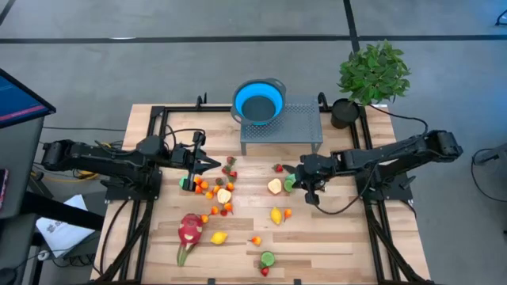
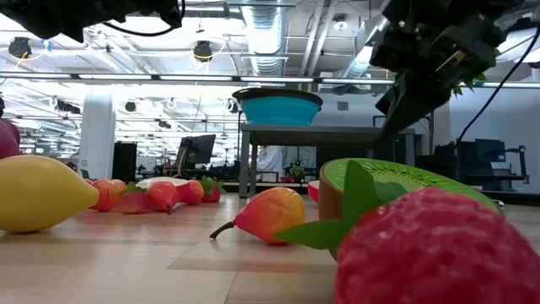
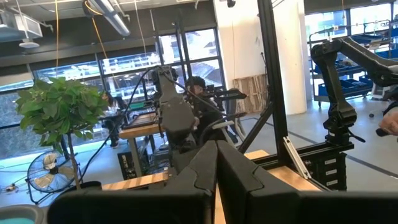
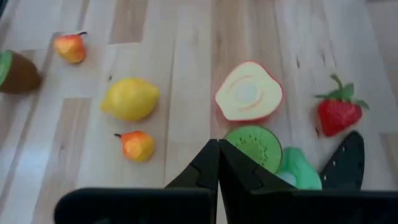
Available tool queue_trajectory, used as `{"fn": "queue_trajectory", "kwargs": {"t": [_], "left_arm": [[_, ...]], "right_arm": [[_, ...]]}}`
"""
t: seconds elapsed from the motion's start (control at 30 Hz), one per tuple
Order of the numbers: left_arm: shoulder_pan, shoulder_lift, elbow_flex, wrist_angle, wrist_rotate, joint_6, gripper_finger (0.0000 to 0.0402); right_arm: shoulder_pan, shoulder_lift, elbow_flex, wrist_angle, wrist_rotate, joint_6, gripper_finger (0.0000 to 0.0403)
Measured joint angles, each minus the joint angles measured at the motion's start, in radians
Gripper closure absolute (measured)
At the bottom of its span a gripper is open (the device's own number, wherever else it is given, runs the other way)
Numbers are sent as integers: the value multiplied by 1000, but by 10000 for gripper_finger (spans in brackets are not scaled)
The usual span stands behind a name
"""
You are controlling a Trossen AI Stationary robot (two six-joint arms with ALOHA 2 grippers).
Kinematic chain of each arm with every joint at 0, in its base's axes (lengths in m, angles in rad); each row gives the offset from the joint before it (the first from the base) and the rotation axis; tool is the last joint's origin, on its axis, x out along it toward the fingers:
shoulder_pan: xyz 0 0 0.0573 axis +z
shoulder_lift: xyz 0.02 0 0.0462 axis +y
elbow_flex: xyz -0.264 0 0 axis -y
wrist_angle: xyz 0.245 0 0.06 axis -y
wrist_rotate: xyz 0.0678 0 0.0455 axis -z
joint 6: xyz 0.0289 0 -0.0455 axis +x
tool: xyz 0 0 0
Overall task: Pick & Place Fruit
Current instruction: Put the top kiwi into the strainer bowl
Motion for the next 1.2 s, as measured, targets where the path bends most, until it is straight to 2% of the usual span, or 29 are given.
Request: {"fn": "queue_trajectory", "kwargs": {"t": [0.27,0.4,0.57,0.87,1.03,1.2], "left_arm": [[0,0,0,0,0,0,399],[0,0,0,0,0,0,399],[0,0,0,0,0,0,399],[0,0,0,0,0,0,399],[0,0,0,0,0,0,399],[0,0,0,0,0,0,399]], "right_arm": [[-2,0,-9,0,1,113,402],[-13,0,-9,-1,23,115,381],[-14,0,-9,-1,30,107,305],[-12,0,-9,-1,30,107,126],[-12,0,-9,-1,30,107,73],[-12,0,-9,0,30,107,48]]}}
